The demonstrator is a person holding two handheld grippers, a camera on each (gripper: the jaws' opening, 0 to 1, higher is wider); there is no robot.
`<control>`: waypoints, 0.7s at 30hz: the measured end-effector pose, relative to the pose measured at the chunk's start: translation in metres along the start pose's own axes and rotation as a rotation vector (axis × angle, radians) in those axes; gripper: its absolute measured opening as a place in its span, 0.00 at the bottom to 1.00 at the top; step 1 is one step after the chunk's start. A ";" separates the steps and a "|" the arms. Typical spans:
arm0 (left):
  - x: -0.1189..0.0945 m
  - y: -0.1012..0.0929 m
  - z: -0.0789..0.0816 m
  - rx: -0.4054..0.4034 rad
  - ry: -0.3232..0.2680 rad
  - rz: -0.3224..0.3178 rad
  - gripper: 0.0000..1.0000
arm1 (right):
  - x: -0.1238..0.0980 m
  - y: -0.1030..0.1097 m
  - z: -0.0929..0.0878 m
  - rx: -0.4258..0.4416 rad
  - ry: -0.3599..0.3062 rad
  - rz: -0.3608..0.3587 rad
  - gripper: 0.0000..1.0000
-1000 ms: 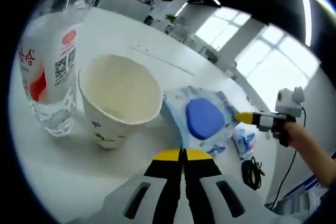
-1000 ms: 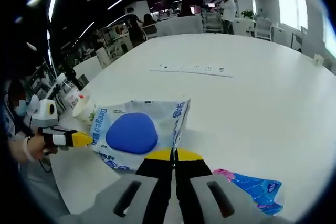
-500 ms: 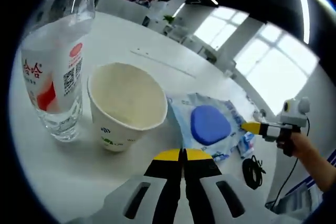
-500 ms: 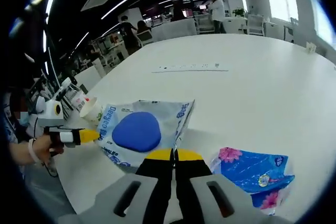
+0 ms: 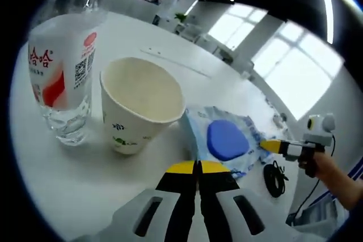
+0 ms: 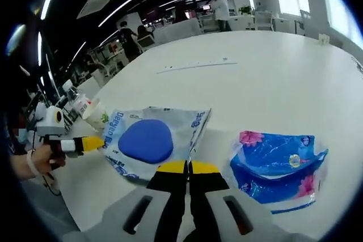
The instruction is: Arrange the tabletop items into an orderly group along one side of the table until the central work area is clear of visible clutter.
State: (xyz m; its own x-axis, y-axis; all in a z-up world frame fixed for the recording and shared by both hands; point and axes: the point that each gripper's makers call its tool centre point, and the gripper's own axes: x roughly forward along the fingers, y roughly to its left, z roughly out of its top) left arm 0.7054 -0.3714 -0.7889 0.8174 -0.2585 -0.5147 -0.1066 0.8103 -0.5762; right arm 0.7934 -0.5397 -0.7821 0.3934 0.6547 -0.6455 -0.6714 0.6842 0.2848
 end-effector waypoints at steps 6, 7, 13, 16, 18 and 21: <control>0.003 0.004 -0.003 -0.002 0.017 0.000 0.00 | 0.003 -0.004 -0.005 0.029 0.003 -0.013 0.00; 0.004 0.004 -0.004 -0.003 0.019 0.000 0.00 | 0.004 -0.004 -0.006 0.031 0.003 -0.016 0.00; 0.005 0.005 -0.005 -0.008 0.025 0.001 0.00 | 0.006 -0.005 -0.010 0.042 0.011 -0.020 0.00; 0.005 0.006 -0.006 -0.010 0.026 0.002 0.00 | 0.009 -0.007 -0.012 0.043 0.015 -0.028 0.00; 0.005 0.007 -0.005 -0.013 0.023 0.002 0.00 | 0.009 -0.007 -0.011 0.044 0.012 -0.027 0.00; 0.005 0.006 -0.005 -0.013 0.023 0.002 0.00 | 0.009 -0.007 -0.011 0.039 0.013 -0.030 0.00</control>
State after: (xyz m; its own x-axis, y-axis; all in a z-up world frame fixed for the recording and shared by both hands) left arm 0.7059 -0.3709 -0.7977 0.8041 -0.2694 -0.5300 -0.1151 0.8040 -0.5834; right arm 0.7946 -0.5419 -0.7978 0.4042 0.6298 -0.6633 -0.6343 0.7155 0.2928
